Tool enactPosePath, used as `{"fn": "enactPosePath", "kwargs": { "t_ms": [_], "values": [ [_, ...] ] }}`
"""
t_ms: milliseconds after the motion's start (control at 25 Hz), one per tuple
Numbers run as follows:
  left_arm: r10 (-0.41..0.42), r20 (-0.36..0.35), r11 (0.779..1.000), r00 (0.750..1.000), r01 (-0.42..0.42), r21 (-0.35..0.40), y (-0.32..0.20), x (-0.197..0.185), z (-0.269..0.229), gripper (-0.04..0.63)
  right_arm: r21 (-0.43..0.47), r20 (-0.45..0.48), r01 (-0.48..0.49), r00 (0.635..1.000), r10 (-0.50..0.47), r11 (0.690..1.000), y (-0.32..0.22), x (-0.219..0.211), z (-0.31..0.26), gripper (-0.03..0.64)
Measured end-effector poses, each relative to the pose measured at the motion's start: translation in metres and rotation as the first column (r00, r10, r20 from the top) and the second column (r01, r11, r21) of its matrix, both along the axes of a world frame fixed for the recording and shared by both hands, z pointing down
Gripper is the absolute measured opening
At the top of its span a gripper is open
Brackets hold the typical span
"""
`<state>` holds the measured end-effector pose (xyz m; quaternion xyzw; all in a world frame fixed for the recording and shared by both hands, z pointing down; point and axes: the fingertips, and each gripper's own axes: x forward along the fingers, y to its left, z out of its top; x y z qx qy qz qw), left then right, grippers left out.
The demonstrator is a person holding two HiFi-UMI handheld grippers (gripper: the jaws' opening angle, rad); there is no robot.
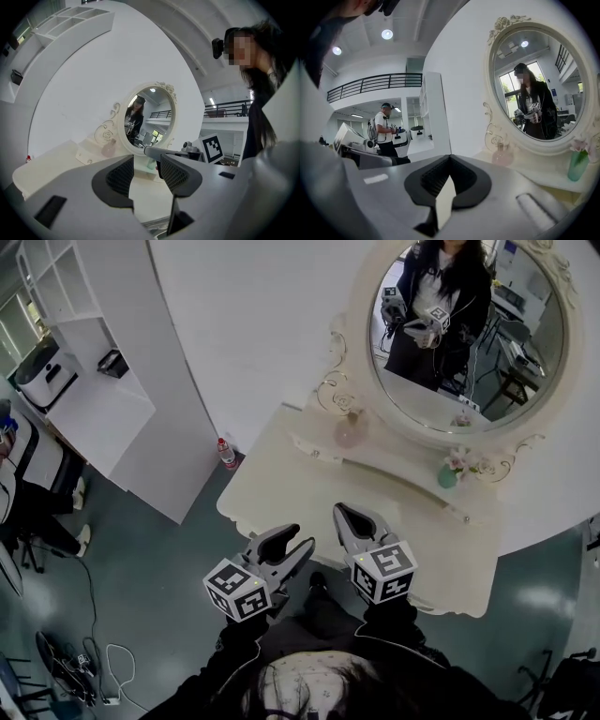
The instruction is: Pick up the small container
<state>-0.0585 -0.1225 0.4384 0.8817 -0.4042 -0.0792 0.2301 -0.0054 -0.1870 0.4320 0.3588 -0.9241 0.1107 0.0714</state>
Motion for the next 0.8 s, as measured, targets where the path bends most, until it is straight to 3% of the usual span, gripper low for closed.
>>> {"fn": "enactPosePath", "kwargs": {
  "t_ms": [320, 800],
  "values": [
    [-0.010, 0.017, 1.000, 1.000, 0.011, -0.011, -0.071, 0.009, -0.002, 0.176, -0.024, -0.020, -0.002, 1.000, 0.001, 1.000, -0.078, 0.012, 0.015, 0.009],
    [0.033, 0.083, 0.996, 0.996, -0.026, -0.087, -0.120, 0.029, 0.017, 0.176, -0.050, -0.015, -0.059, 0.998, 0.058, 0.997, -0.164, 0.031, 0.044, 0.009]
  ]
}}
